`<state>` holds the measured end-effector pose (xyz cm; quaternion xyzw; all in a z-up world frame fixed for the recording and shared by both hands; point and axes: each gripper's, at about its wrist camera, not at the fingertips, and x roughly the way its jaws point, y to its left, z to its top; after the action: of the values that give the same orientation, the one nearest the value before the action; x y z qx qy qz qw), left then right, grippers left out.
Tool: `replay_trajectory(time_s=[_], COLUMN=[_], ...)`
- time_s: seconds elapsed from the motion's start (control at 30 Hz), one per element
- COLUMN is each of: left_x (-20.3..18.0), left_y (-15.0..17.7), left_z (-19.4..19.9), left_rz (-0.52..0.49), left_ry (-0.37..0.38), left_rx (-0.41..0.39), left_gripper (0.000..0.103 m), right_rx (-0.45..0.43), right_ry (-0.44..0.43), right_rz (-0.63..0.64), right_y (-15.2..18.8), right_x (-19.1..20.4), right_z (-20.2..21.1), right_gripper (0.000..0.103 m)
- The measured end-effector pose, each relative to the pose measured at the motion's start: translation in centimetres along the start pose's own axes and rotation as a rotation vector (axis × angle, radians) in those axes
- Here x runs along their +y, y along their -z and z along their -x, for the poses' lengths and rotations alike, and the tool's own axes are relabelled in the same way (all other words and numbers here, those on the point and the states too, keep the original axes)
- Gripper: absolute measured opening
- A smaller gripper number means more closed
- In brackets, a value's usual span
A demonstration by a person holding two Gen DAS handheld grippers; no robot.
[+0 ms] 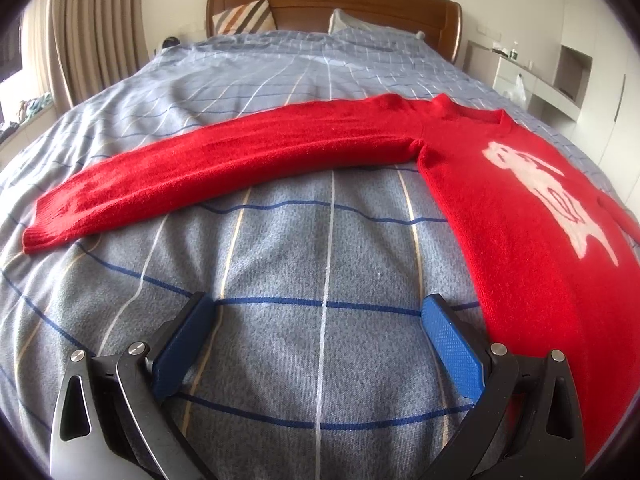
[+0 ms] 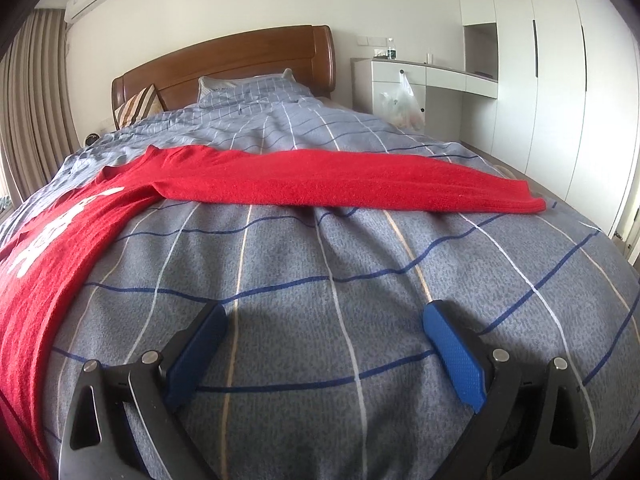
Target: Fold small clothes
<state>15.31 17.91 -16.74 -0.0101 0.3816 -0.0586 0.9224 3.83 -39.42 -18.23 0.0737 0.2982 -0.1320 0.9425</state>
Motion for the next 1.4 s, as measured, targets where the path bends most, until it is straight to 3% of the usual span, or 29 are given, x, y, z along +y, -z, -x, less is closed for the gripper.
replay_trajectory(time_s=[1.4], left_x=[-0.04], left_y=[0.05], left_z=[0.02], left_rz=[-0.001], left_ry=[-0.001], left_rx=[-0.003], left_gripper=[0.103], right_rx=[-0.003], right_ry=[0.007], right_rz=[0.003], right_y=[0.13], right_x=[0.04], right_z=[0.22], right_gripper=[0.099])
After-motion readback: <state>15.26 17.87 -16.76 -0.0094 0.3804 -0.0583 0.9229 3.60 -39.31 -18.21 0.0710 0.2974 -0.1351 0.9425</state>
